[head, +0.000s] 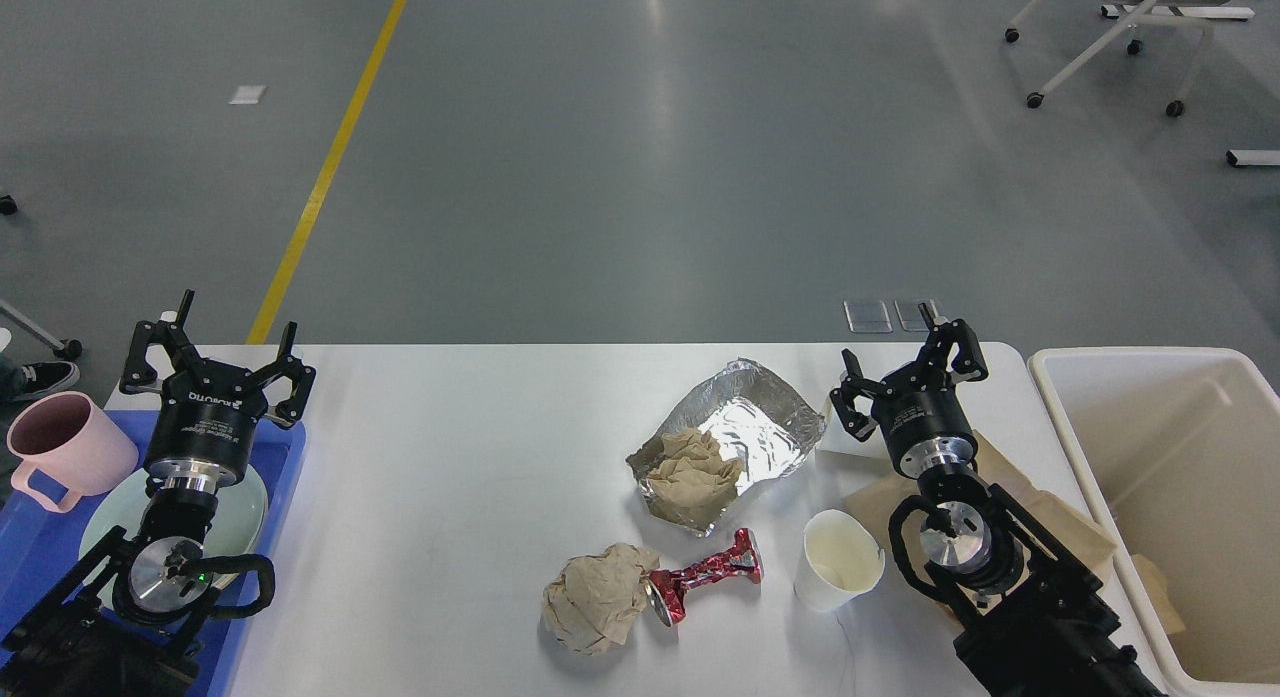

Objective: Tidy desktop

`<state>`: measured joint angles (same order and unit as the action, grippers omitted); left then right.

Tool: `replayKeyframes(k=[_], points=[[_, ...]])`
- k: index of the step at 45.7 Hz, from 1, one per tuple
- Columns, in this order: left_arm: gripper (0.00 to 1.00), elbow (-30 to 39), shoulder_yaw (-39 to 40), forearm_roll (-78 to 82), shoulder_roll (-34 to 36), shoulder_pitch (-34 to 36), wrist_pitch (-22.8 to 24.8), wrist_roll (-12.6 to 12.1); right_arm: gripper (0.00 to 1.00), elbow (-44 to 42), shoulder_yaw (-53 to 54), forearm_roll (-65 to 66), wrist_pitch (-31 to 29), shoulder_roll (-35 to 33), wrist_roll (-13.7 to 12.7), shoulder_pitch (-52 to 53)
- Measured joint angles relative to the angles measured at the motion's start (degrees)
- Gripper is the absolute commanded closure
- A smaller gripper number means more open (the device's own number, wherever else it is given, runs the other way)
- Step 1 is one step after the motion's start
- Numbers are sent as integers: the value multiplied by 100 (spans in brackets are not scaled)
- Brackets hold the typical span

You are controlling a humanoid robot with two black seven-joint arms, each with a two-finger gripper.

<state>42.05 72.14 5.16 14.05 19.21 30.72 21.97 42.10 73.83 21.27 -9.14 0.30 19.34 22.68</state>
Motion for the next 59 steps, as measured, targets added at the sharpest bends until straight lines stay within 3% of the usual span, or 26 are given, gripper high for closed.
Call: replayKeyframes(k=[59], points=[[4,-4,-7,-41,-6,-5,5,9,0,310,3,-16,-51,-45,-26,-108]])
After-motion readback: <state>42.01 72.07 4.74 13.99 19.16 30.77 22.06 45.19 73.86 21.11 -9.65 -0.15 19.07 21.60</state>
